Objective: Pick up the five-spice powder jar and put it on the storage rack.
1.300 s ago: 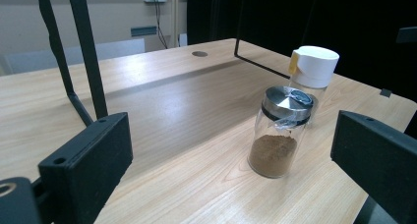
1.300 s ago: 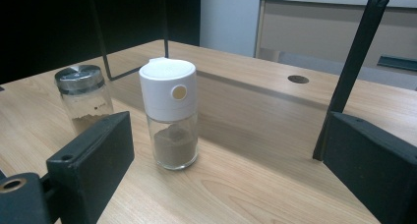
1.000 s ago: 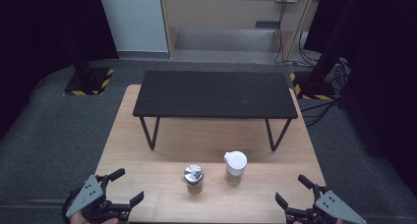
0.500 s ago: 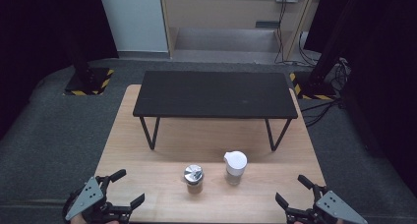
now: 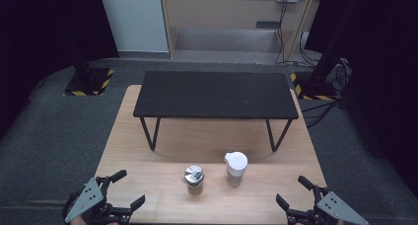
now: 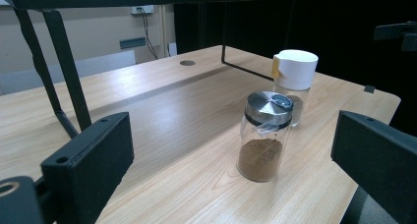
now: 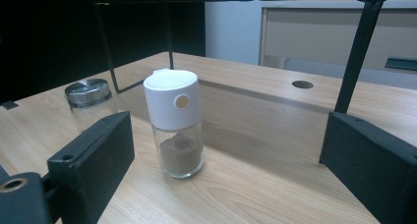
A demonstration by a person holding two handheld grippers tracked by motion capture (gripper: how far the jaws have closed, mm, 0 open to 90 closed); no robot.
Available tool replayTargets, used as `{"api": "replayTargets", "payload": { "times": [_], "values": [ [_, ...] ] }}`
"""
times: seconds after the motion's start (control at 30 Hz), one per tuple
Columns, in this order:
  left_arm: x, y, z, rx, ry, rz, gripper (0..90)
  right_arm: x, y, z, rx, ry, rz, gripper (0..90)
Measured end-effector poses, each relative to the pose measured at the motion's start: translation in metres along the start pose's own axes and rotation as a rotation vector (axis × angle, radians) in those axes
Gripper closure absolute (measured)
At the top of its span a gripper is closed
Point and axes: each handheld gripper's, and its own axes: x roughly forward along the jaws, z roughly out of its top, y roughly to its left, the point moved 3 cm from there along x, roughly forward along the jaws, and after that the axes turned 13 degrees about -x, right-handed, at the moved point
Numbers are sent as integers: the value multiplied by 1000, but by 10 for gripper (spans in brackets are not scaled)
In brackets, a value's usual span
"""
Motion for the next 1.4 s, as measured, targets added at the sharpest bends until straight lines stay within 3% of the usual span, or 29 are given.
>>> {"api": "replayTargets", "payload": {
  "times": [0.83,1.4],
  "values": [
    [3,-1,2,7,18,-36,11,0,-1,-1,8,-3,8,62],
    [-3,-6,25,55,56,-32,7,0,-3,-2,14,-8,20,60]
  ]
}}
